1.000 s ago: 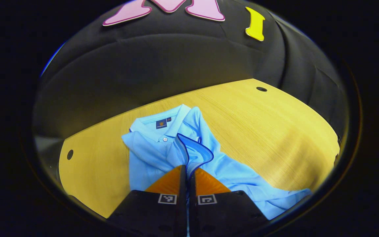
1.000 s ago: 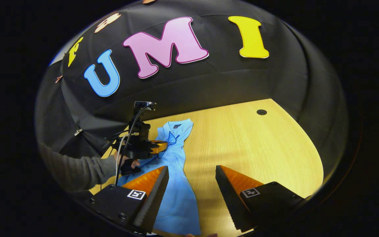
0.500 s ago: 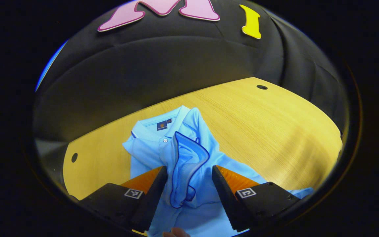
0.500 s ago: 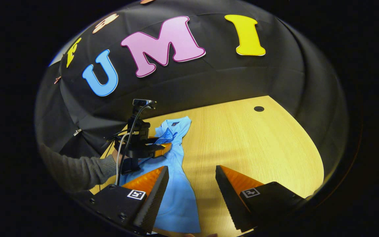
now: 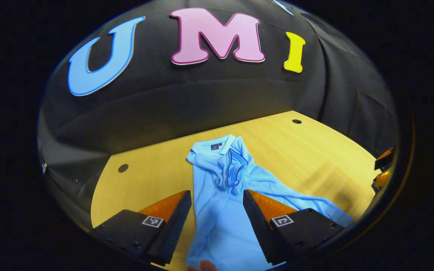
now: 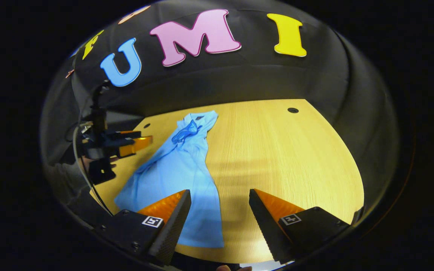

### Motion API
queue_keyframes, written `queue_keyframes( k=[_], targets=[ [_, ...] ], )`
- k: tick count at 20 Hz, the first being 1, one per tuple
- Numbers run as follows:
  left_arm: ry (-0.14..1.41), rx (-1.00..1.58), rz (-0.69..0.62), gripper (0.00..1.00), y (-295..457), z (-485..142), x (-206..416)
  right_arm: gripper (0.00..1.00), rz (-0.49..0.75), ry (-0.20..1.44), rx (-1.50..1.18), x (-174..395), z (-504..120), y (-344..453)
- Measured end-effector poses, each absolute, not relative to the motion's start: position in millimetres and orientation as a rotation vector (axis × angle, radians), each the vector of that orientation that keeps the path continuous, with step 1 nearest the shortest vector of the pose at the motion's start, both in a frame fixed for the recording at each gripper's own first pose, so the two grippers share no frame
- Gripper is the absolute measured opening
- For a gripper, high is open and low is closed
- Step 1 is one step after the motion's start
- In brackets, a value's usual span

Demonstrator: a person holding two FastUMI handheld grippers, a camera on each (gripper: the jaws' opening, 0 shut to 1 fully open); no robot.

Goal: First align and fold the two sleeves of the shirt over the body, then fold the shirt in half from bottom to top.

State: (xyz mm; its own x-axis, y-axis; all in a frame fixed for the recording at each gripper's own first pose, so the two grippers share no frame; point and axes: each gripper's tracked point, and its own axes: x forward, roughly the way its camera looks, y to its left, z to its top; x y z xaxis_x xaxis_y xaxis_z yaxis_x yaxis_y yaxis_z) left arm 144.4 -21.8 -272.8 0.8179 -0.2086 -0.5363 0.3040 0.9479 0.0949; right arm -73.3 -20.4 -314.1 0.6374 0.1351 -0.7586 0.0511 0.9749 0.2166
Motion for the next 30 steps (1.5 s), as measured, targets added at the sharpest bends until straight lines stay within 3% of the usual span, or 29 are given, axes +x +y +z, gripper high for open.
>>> queue_keyframes(
  k=[6, 13, 24, 28, 30],
  targets=[
    [0.617, 0.122, -0.244, 0.89, 15.0, -264.7, 28.1, 0.97, 0.076, 0.937, 0.196, -115.9, -327.1, 14.5],
    [0.82, 0.093, -0.208, 0.89, 49.8, -337.0, -63.4, 0.98, 0.047, 1.083, 0.148, -171.6, -370.2, 35.0],
    [0.969, 0.145, -0.163, 0.89, 85.4, -408.7, -52.5, 0.98, 0.01, 1.196, 0.068, -187.0, -425.2, 38.0],
    [1.006, 0.103, -0.185, 0.87, 82.5, -410.0, -61.5, 0.99, 0.034, 1.208, 0.022, -185.0, -428.6, 42.5],
    [1.016, 0.118, -0.198, 0.9, 77.2, -411.2, -64.0, 0.99, 0.045, 1.216, 0.014, -183.1, -429.3, 48.2]
  ],
)
